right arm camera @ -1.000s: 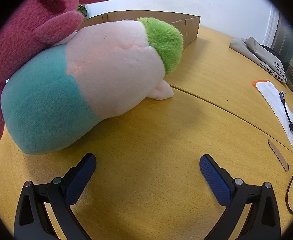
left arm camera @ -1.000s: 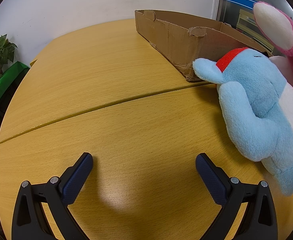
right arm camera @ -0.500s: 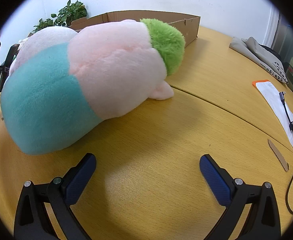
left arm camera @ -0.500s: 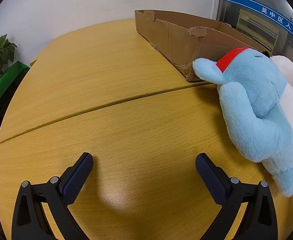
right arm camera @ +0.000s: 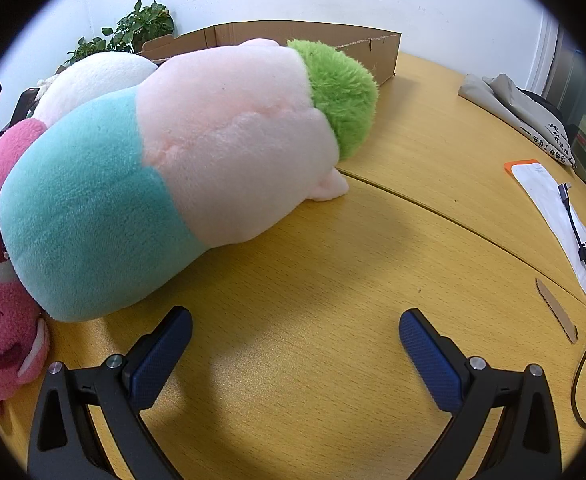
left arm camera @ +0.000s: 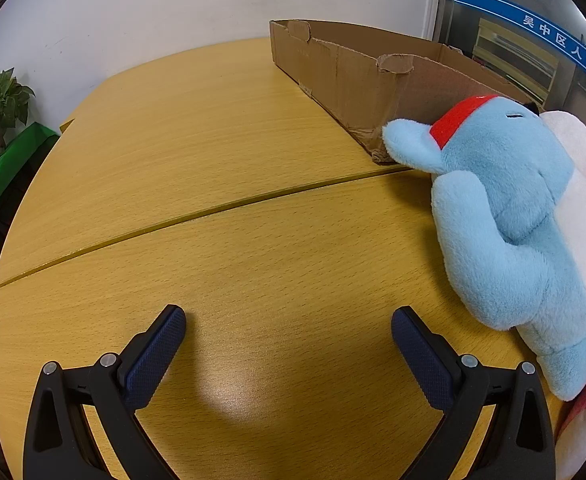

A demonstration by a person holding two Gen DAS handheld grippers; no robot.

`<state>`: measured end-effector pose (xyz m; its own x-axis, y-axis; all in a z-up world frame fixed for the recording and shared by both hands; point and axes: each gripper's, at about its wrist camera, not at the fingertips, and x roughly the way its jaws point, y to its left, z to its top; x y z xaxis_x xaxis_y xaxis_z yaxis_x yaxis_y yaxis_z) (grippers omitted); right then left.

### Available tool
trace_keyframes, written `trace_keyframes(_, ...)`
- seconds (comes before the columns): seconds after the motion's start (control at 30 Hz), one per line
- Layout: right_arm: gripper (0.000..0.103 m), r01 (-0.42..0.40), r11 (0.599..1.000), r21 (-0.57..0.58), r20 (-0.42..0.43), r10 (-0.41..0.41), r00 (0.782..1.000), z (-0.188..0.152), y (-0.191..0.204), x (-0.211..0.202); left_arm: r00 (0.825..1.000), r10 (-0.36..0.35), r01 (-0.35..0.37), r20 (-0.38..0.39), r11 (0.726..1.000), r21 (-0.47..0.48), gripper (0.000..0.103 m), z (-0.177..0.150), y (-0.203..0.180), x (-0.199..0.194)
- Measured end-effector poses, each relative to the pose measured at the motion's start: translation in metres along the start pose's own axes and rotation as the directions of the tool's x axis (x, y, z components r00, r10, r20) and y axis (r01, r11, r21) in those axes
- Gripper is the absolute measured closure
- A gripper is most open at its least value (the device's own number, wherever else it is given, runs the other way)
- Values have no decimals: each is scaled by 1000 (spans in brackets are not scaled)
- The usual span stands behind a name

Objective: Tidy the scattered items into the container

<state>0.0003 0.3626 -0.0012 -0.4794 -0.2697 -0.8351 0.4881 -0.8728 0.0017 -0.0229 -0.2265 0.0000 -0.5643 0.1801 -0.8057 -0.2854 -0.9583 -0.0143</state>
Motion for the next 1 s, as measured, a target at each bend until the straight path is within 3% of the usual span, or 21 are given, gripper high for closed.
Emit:
trace_keyframes(0.17,0,4,1000,0,6,-4,1000,-1,-1,0,1000,0,0,0,1000,0,0,0,1,0)
trace_keyframes(0.3,0,12,1000,9,9,-12,1000,-20,-8,-5,1000,3,-3,0,1000,-4,0,1,1,0)
trace_keyframes(0.53,0,33,997,63,21,-34,999,-12,-9,-4,999,39,-39,0,998,-53,0,5,-7,1)
trace_keyframes(0.67,5,160,967,197,-10,-162,987,-24,-6,-34,997,71,-73,-23,993,-93,0,-4,-14,-6)
trace_keyframes(0.73,5,171,955,242,27,-183,983,-31,9,-71,992,129,-129,-12,984,-125,0,-14,-24,-23)
trace_keyframes(0.8,5,189,942,277,87,-221,971,-37,31,-115,979,197,-186,62,971,-150,0,-24,-42,-56)
trace_keyframes(0.87,4,219,937,273,170,-271,948,-44,54,-145,965,232,-205,125,958,-199,0,-29,-63,-96)
trace_keyframes(1.0,4,222,951,217,291,-280,915,-37,118,-181,960,140,-82,244,969,-235,0,-22,-122,-160)
